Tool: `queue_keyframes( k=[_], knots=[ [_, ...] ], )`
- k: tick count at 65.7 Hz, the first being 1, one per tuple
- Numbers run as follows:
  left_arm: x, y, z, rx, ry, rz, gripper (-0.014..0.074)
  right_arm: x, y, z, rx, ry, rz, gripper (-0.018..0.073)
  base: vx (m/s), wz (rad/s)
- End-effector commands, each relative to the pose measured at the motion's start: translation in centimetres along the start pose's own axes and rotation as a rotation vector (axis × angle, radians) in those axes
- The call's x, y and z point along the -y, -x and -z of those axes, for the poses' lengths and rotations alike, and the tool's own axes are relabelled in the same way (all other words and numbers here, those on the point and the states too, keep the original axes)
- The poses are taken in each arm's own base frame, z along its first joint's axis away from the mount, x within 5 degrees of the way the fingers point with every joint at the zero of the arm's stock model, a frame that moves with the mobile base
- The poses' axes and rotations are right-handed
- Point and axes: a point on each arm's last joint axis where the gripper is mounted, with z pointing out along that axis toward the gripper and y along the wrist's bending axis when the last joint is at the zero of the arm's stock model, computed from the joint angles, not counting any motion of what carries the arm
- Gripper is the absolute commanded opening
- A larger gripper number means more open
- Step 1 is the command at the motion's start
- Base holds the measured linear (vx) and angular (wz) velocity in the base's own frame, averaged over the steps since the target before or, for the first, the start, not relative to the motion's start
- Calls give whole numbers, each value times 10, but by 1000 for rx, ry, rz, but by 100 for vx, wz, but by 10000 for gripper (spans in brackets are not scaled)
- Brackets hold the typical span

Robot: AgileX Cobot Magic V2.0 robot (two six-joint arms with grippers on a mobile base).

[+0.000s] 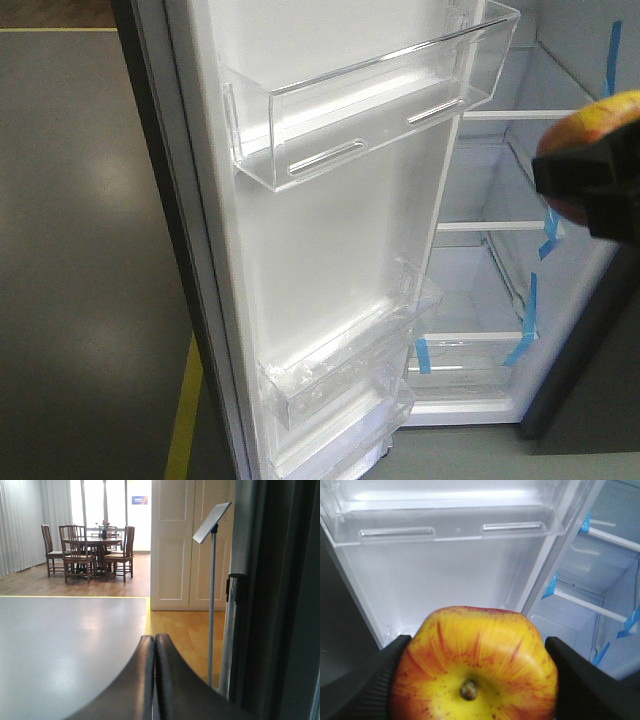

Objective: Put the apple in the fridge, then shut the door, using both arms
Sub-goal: 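Move the right gripper with the apple over the upper door bin and lower it in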

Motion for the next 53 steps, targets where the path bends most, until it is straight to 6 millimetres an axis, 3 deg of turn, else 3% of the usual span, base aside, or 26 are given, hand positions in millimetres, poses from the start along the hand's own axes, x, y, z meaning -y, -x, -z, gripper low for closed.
queue_keyframes(
  k=[1,13,27,38,53],
  knots=[
    [0,-3,1,59,-8,12,-6,3,34,13,137,-16,40,251,0,0],
    [0,-3,1,59,-8,12,-6,0,74,17,224,-9,45,251,0,0],
    [0,-3,1,59,-8,12,-6,-6,109,6,266,-17,54,251,0,0],
    [0,-3,1,59,-8,12,-6,4,127,-19,231,1,9,251,0,0],
    [0,-3,1,59,-8,12,-6,38,137,-65,235,137,-70,251,0,0]
  ],
)
